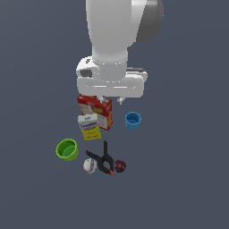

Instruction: Pick up a designated object from a clutter of objects.

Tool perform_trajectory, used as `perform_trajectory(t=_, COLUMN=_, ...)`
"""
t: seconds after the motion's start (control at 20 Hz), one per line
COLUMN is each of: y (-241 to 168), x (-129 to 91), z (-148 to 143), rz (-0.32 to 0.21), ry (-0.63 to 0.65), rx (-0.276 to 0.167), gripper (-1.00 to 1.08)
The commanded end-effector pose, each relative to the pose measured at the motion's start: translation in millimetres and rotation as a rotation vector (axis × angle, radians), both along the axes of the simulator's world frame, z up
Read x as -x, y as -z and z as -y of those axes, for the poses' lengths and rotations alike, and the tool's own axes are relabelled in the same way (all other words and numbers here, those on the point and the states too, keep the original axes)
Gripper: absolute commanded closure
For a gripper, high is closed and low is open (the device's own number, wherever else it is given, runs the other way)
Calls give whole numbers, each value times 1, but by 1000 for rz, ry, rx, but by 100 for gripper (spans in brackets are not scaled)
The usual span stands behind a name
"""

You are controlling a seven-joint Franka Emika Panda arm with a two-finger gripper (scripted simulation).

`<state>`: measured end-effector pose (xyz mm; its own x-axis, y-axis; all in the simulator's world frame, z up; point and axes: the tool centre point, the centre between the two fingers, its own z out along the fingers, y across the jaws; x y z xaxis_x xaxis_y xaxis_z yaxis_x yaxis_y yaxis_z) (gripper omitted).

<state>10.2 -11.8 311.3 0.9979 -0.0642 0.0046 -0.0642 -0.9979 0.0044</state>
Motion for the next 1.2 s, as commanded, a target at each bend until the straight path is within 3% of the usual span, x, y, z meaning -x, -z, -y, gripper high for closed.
perform_trajectory(t=0.0, y=9, x=-7, z=7, rz=6, ry=26, rx=4, gripper=-20)
perform_trajectory(t=0.35, y=49, x=-38, z=42, rz=38, ry=142, rx=27, gripper=-20)
perform_trajectory(t=0.75, y=122, x=-74, z=102, rz=93, ry=317, rx=74, gripper=-20)
perform_trajectory(t=1.15, y=182, x=-89, z=151, rz=139, ry=441, rx=119, gripper=-20)
